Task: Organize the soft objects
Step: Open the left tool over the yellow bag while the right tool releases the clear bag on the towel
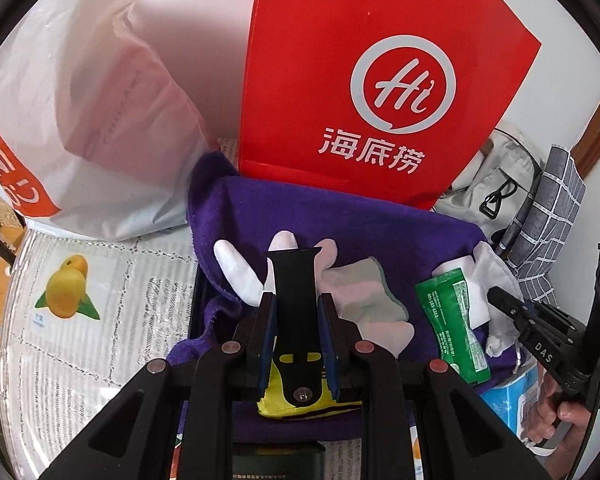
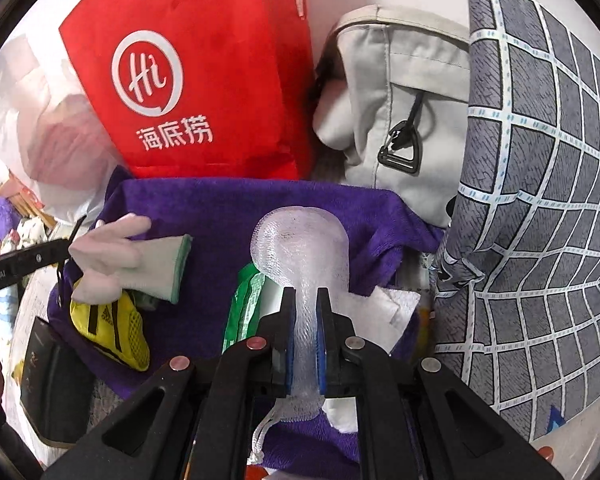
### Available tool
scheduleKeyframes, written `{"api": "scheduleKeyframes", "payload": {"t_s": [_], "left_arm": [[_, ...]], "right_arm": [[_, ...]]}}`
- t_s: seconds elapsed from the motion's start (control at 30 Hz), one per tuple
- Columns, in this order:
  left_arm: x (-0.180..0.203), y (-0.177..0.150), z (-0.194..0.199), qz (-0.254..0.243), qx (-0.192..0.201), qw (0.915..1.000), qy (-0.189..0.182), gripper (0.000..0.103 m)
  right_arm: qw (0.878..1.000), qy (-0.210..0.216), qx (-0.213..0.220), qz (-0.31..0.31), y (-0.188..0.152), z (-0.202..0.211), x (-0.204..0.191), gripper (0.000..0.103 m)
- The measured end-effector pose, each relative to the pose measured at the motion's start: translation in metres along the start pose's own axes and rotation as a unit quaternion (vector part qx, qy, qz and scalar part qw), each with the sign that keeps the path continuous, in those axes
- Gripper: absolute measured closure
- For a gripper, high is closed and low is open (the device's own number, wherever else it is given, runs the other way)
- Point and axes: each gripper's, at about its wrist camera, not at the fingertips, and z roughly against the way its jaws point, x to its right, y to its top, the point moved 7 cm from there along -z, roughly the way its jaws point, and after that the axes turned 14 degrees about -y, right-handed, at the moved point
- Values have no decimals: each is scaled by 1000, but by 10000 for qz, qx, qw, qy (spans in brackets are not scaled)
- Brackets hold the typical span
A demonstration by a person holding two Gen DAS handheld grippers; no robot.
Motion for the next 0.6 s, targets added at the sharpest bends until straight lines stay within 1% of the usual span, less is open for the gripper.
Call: {"api": "scheduleKeyframes", "payload": {"t_s": [0.13,0.17,0.2,0.23,0.3,0.33,0.37,0.47,0.53,0.6], "left_arm": [[0,-1,-4,-6,-53,10000,22,83],[0,-2,-5,4,-84,10000,39,83],[-1,-2,-7,25,-107,9999,52,83],[-2,-3,-9,44,-128,9999,57,83],[-4,-4,-13,88,-181,9998,40,83],[-4,-5,-14,111,-197,9997,30,83],[-5,-5,-15,121,-211,9997,22,83],[-5,-6,-16,147,-235,9996,15,83],[-5,-6,-16,156,-245,9996,18,83],[-5,-6,-16,167,-248,9995,35,83]], "right_arm": [[9998,-113,-103,101,-4,-10,-6,94],[9998,-119,-134,133,-5,-11,-8,89],[9997,-106,-109,166,-5,-10,-10,82],[9998,-105,-75,173,-5,-9,-11,78],[9997,-168,4,162,-4,-6,-11,59],[9997,-208,59,151,-3,-4,-10,55],[9996,-214,89,144,-2,-3,-9,52],[10000,-6,9,11,-2,-1,-6,51],[10000,-8,-38,-57,-2,-1,-2,49],[9999,6,-94,-77,-2,-2,-2,41]]}}
